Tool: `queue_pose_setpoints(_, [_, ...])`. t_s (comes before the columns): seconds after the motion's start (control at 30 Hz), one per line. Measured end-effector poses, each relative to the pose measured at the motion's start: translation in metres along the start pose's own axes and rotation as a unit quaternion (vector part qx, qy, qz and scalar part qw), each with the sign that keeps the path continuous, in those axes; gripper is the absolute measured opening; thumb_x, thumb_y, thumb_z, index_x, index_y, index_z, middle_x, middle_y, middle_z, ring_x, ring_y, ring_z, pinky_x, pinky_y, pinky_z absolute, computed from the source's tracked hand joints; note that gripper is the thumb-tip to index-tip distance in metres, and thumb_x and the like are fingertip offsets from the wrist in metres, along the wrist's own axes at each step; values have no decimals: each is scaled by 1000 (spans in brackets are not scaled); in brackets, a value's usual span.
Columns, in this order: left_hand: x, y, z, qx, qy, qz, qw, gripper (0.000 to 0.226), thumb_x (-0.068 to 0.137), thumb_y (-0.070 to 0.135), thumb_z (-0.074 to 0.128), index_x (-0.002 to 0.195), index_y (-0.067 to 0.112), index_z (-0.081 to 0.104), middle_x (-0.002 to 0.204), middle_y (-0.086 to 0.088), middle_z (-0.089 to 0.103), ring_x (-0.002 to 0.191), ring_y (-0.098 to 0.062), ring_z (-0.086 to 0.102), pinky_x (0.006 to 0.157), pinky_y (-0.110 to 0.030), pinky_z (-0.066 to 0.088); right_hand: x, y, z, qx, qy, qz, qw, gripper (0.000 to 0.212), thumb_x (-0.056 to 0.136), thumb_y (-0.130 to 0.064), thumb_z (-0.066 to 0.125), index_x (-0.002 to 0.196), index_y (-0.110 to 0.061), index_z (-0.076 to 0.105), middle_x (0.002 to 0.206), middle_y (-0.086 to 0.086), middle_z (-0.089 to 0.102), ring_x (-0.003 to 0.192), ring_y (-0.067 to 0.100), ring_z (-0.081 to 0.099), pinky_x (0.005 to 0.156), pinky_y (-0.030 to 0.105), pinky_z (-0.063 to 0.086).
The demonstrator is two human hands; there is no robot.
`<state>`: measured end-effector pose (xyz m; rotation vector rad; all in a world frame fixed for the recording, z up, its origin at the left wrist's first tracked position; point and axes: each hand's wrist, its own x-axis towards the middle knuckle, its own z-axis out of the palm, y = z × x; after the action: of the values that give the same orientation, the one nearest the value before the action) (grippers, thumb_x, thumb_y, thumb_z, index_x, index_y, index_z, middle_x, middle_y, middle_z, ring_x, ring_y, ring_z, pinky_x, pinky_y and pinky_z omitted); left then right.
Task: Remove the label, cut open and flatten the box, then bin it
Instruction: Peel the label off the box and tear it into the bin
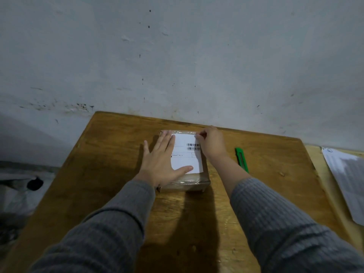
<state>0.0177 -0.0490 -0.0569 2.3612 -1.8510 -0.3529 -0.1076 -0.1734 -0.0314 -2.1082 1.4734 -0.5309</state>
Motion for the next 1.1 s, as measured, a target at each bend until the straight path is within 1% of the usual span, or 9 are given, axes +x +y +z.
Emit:
queue_pose_setpoints(0.07, [-1, 0, 1, -1, 0, -3, 1000, 114, 72, 89, 28, 154, 18, -9, 160, 6, -22, 145, -9, -24, 116, -61, -3, 2, -1, 3, -23, -5, 7, 1000, 16, 94, -18, 55, 96, -7, 66, 108, 7, 59, 97, 21, 54, 76, 27, 40])
queue_pose_setpoints(0.2, [-2, 0, 1, 3, 1, 1, 1000, 116, 70, 90, 26, 154, 18, -8, 160, 8, -21, 145, -8, -23, 115, -62, -3, -7, -1, 5, -84, 12, -27, 996, 22, 97, -21, 48, 103, -10, 65, 115, 6, 59, 114, 24, 43, 93, 34, 39])
queue_pose_setpoints(0.4, [-1, 1, -1, -3, -2, 0, 1000, 118, 68, 92, 26, 154, 18, -7, 161, 8, -20, 146, -8, -20, 116, -60, -3, -20, -9, 1, 7, 20, -37, 999, 13, 96, -18, 46, 87, -24, 52, 93, 3, 63, 85, 18, 55, 67, 29, 41])
queue_pose_setpoints(0.57, [-3, 0, 0, -18, -1, 4, 1000, 120, 67, 93, 26, 154, 19, -10, 161, 8, -20, 146, -8, -19, 116, -61, -4, -23, -23, -5, 90, 20, 12, 996, 14, 94, -6, 47, 86, -15, 54, 85, -1, 58, 75, 12, 53, 50, 8, 33])
queue_pose_setpoints(0.7, [-3, 0, 0, -18, -3, 13, 1000, 120, 68, 91, 30, 154, 19, -12, 160, 8, -21, 146, -7, -19, 116, -61, -3, -18, -25, -10, 150, 15, 87, 985, 14, 94, -10, 49, 84, -18, 55, 85, -2, 59, 78, 14, 56, 52, 18, 37])
queue_pose_setpoints(0.83, [-2, 0, -1, -35, -5, 15, 999, 117, 72, 87, 37, 153, 19, -12, 160, 8, -21, 145, -8, -20, 116, -61, -5, -17, -24, -13, 146, -34, 54, 987, 7, 97, -20, 48, 99, -25, 52, 82, -1, 59, 73, 16, 59, 56, 28, 48])
queue_pose_setpoints(0.93, [-4, 0, -2, -37, 10, 10, 999, 113, 75, 86, 36, 154, 20, -11, 161, 7, -19, 146, -8, -20, 115, -60, -10, -17, -19, -6, 106, -73, 40, 991, 6, 92, -29, 57, 98, -29, 59, 103, 4, 63, 75, 14, 59, 51, 22, 40])
queue_pose_setpoints(1.0, [-8, -1, -4, -37, 14, -3, 999, 112, 74, 87, 32, 154, 20, -8, 161, 7, -17, 146, -7, -19, 116, -58, -10, -17, -15, 0, 84, -74, 36, 993, 14, 86, -31, 66, 100, -32, 65, 121, 4, 60, 90, 15, 61, 61, 23, 47])
queue_pose_setpoints(1.1, [-17, -6, -9, -26, -26, 2, 999, 124, 62, 94, 23, 153, 19, -12, 159, 7, -23, 144, -7, -23, 116, -58, -9, -18, -15, 5, 56, -66, 12, 996, 29, 82, -24, 72, 110, -26, 67, 122, 5, 62, 117, 25, 51, 88, 38, 51])
